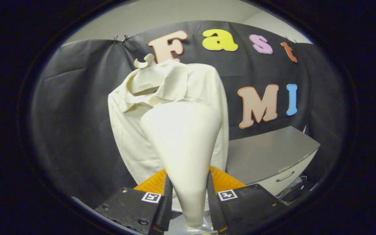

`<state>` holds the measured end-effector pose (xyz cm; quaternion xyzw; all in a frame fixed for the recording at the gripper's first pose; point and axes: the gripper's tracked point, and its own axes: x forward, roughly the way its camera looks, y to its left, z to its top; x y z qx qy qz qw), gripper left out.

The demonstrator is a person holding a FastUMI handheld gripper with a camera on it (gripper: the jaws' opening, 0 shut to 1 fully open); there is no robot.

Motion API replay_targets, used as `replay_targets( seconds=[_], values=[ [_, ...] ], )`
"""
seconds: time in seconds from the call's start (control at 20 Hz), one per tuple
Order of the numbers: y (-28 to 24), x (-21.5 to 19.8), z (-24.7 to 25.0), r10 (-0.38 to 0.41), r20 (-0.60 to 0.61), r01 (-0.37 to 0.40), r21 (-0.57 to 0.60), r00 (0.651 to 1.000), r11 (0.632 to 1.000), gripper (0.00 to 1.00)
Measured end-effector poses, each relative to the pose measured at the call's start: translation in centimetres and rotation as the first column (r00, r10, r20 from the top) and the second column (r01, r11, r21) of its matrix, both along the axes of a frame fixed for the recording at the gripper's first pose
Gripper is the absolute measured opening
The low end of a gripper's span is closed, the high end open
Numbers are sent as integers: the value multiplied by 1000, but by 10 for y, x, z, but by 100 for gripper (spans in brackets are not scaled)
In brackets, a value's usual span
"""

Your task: Iron the clothes twice with a garment steamer, once on the left side and once on the right side.

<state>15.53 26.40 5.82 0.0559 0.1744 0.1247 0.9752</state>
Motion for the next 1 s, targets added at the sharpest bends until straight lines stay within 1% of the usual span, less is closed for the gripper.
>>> replay_targets(
  seconds=[0.1, 0.2, 0.4, 0.5, 0.65, 0.75, 0.9, 1.0],
  values=[
    [34, 5, -2, 40, 9, -40, 1, 999, 999, 48],
    [63, 11, -3, 62, 28, -62, 15, 998, 998, 48],
    [110, 30, 1, 55, 37, -57, 54, 998, 997, 48],
    [134, 41, 5, 55, 37, -57, 53, 998, 997, 48],
    [165, 58, 11, 30, 46, -32, 48, 998, 998, 48],
    [180, 68, 19, -2, 73, -1, 49, 997, 999, 48],
    [184, 87, 24, -93, 88, 89, 48, 992, 995, 48],
    [186, 94, 21, -134, 90, 131, 45, 987, 990, 48]
  ],
)
